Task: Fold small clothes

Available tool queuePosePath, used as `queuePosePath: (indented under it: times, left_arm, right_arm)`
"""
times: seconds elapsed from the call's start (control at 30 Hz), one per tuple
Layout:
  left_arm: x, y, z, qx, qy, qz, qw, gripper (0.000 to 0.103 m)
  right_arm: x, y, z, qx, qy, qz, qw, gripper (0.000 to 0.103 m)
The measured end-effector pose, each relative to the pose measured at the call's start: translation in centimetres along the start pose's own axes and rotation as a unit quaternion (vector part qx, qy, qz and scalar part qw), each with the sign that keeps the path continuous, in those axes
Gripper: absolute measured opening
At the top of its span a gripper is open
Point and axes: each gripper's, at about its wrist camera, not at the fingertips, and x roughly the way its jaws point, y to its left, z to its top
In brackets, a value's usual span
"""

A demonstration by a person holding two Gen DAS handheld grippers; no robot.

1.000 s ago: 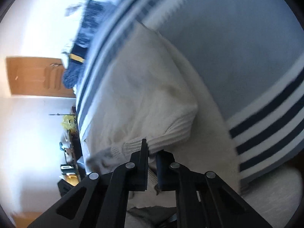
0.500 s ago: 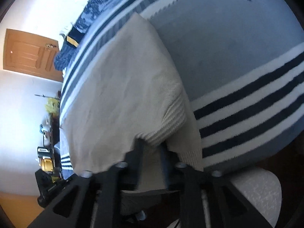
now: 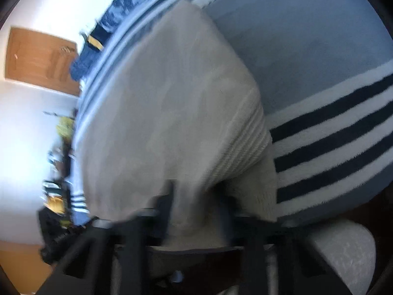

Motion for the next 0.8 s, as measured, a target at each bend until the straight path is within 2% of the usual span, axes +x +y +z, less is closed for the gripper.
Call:
queuePosePath:
  times: [0.03,0.1,0.2,0.33,0.4,0.47,0.5,0.53,0.57,0.6,0.67,0.73,0.8]
  left_arm:
    - [-1.0,-0.2,-0.2,0.003,-0.016,-0.005,0.9999,0.006]
    - [-2.8,-0.3,-0.7,0.011,-0.032,-0.021,0.9992,0.006]
    - [-3.6,0.5,-0.7,0.006,-0.037,-0.027,0.9989,0.006]
    - [-1.1,2.0,-0.8,-0.003,-0.02,-0.001,0.9998,0.006]
    - [-1.4,1.9,-1.7,0.011,-0.038,0.007,0.9992,0.007]
    - [-1.9,2.0,-2.2,0.017,-0.046,0.023,0.9986,0.008]
    - [-2.3,2.0,-2.4,0.018,-0.048,0.037,0.998,0.013]
    - [-2.5,1.8,-2.4,0.025,-0.05,0.042,0.9975,0.015]
    - [-3.1,1.5,-2.6,0.04,-0.059,0.048,0.9963,0.017]
    - [-3.6,1.2,-2.6,0.048,-0.068,0.052,0.9952,0.019]
    - [-4.6,1.3,-2.3,0.043,-0.081,0.038,0.995,0.025]
    - [-5.5,1.5,-1.7,0.035,-0.086,0.024,0.9954,0.033]
    - [-5.3,1.3,-0.6,0.034,-0.087,0.039,0.9949,0.034]
  right_arm:
    - [-0.6,0.1,-0.2,-0.001,-0.006,0.016,1.0,0.005]
    - [-2.6,1.0,-0.8,-0.02,-0.028,0.019,0.999,0.004]
    - [-4.8,1.8,-1.9,-0.026,-0.04,0.021,0.999,0.004]
    - [-2.4,1.5,-3.0,-0.027,-0.005,-0.01,1.0,0.004]
    - [-1.0,1.4,-3.2,-0.035,0.001,-0.037,0.999,0.005]
    - [-0.8,1.0,-3.5,-0.023,0.01,-0.027,0.999,0.007]
    - [-1.1,0.8,-3.5,-0.016,0.008,-0.024,1.0,0.008]
    - [-1.5,0.6,-3.5,-0.011,0.005,-0.021,1.0,0.012]
    - [-2.2,0.3,-3.4,-0.006,-0.002,-0.017,1.0,0.021]
    - [-3.0,-0.1,-3.3,0.003,-0.013,-0.008,1.0,0.04]
    - [-4.2,-0.6,-3.0,0.014,-0.03,0.01,0.999,0.06]
    - [-4.8,-0.7,-2.3,0.02,-0.042,0.014,0.999,0.06]
    - [-4.8,-0.5,-1.4,0.018,-0.046,0.003,0.999,0.06]
